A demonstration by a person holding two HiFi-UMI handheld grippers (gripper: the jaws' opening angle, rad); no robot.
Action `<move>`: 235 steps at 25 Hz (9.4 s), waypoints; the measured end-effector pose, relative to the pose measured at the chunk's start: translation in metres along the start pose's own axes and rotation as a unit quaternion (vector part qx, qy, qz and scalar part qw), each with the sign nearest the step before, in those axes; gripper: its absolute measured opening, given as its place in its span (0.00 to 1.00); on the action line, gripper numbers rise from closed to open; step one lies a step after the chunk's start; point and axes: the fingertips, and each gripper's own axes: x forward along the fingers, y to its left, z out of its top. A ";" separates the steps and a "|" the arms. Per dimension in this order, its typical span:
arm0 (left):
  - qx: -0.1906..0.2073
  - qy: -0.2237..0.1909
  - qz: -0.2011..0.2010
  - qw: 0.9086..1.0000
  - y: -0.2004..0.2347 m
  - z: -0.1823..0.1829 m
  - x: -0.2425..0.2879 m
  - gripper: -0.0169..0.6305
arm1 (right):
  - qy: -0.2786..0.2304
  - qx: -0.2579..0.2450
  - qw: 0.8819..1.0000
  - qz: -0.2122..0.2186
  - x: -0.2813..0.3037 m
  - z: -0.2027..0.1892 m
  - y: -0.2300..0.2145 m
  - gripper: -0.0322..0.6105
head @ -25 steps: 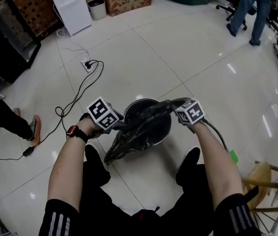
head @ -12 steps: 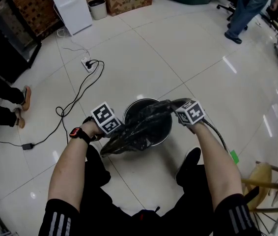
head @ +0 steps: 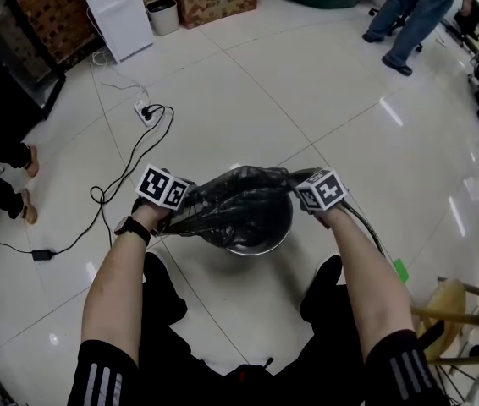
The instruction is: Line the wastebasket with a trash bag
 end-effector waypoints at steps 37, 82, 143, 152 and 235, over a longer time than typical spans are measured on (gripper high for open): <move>-0.027 0.012 0.020 0.999 0.059 0.003 0.036 0.09 | 0.064 0.027 0.997 0.044 0.035 -0.055 -0.028 0.14; 0.467 0.016 -0.021 0.884 -0.244 -0.052 -0.028 0.03 | 0.047 -0.294 0.955 0.004 -0.083 -0.037 0.124 0.38; 0.405 0.213 -0.069 0.886 -0.148 -0.144 0.045 0.13 | 0.266 -0.245 0.911 0.197 -0.043 -0.157 0.143 0.22; 0.403 0.207 -0.088 0.887 -0.157 -0.139 0.031 0.16 | 0.217 -0.144 0.918 0.300 -0.113 -0.109 0.137 0.22; -0.049 0.089 0.027 0.994 0.007 -0.056 0.082 0.03 | 0.118 -0.053 0.991 0.015 0.043 -0.061 -0.009 0.06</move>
